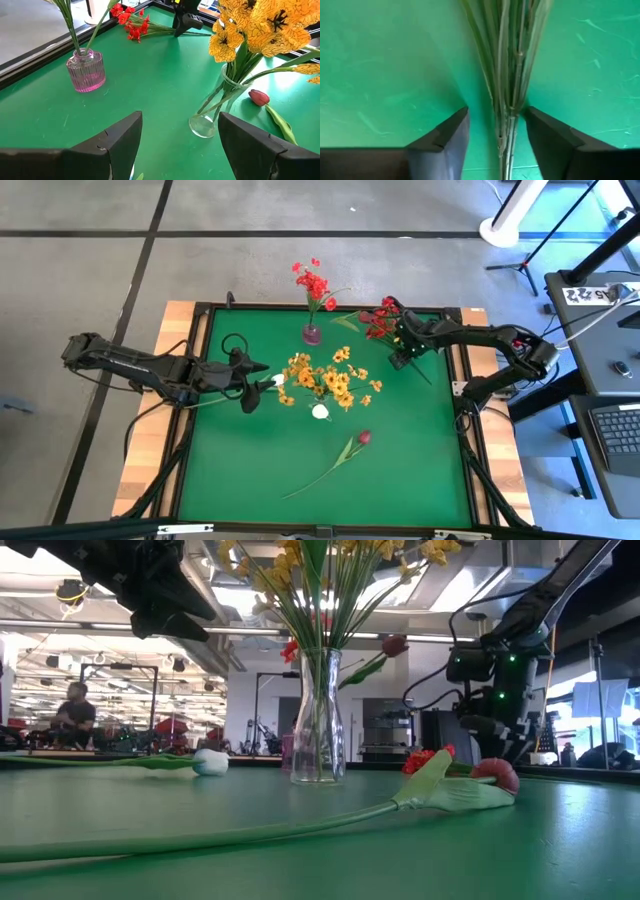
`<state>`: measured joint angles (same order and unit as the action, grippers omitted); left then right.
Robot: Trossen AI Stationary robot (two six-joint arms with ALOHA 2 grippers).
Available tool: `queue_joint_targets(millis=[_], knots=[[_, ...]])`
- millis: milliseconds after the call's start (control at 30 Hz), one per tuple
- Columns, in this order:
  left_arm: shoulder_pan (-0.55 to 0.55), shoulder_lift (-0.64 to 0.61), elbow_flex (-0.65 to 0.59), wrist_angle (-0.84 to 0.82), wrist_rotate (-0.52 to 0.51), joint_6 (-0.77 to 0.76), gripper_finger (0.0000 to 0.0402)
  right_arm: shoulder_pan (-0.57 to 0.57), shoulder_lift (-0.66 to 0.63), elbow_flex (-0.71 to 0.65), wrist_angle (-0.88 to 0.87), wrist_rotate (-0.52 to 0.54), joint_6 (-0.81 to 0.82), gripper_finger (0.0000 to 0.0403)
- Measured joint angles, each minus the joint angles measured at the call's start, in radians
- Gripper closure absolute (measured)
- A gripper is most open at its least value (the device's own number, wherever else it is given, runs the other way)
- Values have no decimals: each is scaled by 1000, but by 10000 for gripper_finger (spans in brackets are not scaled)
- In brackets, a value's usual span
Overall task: Sort flowers into vase by color
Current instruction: Put the red flowers into the pink vase
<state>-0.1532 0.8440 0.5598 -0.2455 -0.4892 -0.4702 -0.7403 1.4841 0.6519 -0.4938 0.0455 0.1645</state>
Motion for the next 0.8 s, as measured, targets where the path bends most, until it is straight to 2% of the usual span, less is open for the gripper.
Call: queue_joint_targets(millis=[133, 267, 300, 467, 567, 800], knots=[[-1, 0, 0, 18, 6, -12, 147, 0, -9, 12, 0, -51, -37, 286], [-1, 0, 0, 26, 11, -18, 147, 0, -35, 22, -1, -61, -43, 376], [-1, 0, 0, 27, 12, -18, 147, 0, -42, 23, 10, -67, -43, 387], [-1, 0, 0, 23, 12, -18, 147, 0, -101, 27, 34, -98, -41, 380], [-1, 0, 0, 21, 12, -18, 147, 0, -172, 27, 49, -141, -39, 394], [-1, 0, 0, 15, 12, -18, 147, 0, -462, 34, 79, -153, 24, 397]])
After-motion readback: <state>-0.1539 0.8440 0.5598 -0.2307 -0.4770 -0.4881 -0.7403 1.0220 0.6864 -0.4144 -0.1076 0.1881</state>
